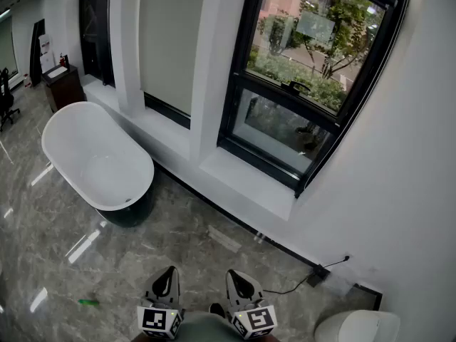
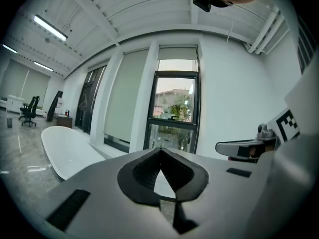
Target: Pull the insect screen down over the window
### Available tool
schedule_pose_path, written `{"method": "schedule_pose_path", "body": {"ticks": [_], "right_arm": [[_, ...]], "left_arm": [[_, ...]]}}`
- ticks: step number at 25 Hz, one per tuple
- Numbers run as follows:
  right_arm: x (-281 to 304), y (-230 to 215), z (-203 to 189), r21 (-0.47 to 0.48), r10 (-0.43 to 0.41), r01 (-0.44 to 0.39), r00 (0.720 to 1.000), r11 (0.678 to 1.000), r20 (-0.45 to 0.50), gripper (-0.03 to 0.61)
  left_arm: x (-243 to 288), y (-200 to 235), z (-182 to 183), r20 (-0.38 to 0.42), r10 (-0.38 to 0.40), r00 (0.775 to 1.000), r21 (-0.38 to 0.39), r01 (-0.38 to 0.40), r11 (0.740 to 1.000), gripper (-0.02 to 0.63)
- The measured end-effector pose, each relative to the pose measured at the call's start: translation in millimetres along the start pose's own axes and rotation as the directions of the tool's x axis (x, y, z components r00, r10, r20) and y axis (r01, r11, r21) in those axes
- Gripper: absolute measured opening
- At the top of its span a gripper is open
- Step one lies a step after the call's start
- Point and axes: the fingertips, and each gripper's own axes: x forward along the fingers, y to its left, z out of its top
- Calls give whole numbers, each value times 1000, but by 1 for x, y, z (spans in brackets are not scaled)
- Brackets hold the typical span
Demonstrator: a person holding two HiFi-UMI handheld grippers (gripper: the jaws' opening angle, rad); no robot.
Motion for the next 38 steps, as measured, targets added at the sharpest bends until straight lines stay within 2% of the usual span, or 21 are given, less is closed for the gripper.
{"method": "schedule_pose_path", "body": {"ticks": [11,19,24,31,38], "right_arm": [[0,9,4,-8,30,-30,1000,1000,-1,-3],[2,14,4,35,38,-38,999,999,8,-3],[0,16,0,52,39,-39,999,998,3,-3],[-4,6,-7,61,33,-32,999,998,-8,-3],[-5,-19,-7,71,55,-56,998,996,13,-3]], "left_arm": [[-6,1,-1,10,15,1000,-4,-15,1000,12],[-15,9,-12,-10,48,999,-20,-48,999,12],[-16,7,-12,-15,37,999,-20,-38,999,12],[-9,-2,-18,-23,13,1000,-5,-13,1000,12],[6,-19,-18,-28,33,999,17,-32,999,12]]}}
